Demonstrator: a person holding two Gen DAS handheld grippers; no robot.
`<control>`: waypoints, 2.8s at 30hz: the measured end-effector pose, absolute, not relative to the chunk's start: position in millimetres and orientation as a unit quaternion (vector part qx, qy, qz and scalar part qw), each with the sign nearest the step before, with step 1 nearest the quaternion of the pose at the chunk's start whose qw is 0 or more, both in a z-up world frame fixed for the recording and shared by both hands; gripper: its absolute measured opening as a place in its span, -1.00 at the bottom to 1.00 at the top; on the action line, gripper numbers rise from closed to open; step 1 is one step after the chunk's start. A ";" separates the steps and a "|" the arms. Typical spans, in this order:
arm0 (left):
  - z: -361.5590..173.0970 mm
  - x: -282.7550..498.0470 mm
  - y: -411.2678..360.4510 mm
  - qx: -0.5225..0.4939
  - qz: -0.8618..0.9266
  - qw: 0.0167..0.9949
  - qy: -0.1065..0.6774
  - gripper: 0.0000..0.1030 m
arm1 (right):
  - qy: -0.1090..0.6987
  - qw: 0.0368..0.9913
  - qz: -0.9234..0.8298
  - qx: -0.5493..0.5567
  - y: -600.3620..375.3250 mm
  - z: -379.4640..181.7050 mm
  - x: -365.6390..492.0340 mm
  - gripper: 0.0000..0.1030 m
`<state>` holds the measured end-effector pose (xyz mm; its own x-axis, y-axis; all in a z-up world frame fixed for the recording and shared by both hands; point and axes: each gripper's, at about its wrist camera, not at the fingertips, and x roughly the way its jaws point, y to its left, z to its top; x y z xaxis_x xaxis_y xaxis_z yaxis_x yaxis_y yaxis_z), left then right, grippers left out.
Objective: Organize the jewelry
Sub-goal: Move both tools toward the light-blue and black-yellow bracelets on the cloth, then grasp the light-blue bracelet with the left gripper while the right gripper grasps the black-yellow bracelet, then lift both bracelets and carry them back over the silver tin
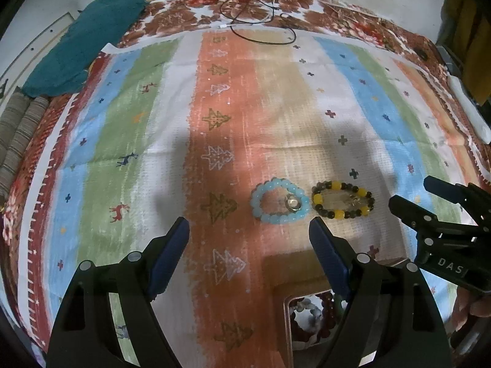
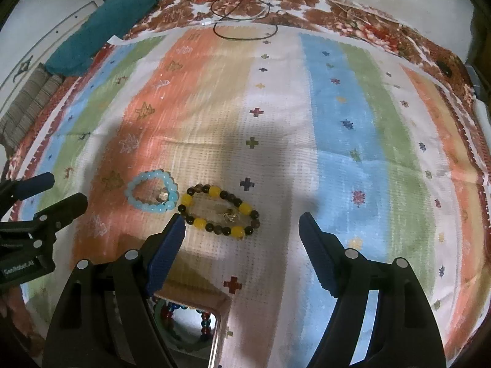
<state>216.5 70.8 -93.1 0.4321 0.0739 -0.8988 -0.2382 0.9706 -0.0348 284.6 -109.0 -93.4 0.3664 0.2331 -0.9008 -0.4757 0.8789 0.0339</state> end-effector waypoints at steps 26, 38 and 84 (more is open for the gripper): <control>-132.5 254.2 78.8 -0.059 0.091 0.819 0.563 0.54 | 0.575 0.790 0.159 -0.142 -112.6 -145.5 320.5 0.49; -156.0 269.4 80.8 -0.055 0.089 0.806 0.583 0.52 | 0.594 0.775 0.149 -0.157 -108.4 -167.8 332.5 0.49; -105.4 264.7 54.3 -0.069 0.041 0.846 0.528 -0.79 | 0.514 0.824 0.211 -0.114 -105.9 -107.0 324.4 -0.79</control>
<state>264.7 54.3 -105.4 0.4401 -0.0034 -0.8980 -0.1432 0.9869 -0.0739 324.4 -105.9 -107.0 0.3825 0.2298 -0.8949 -0.4646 0.8850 0.0286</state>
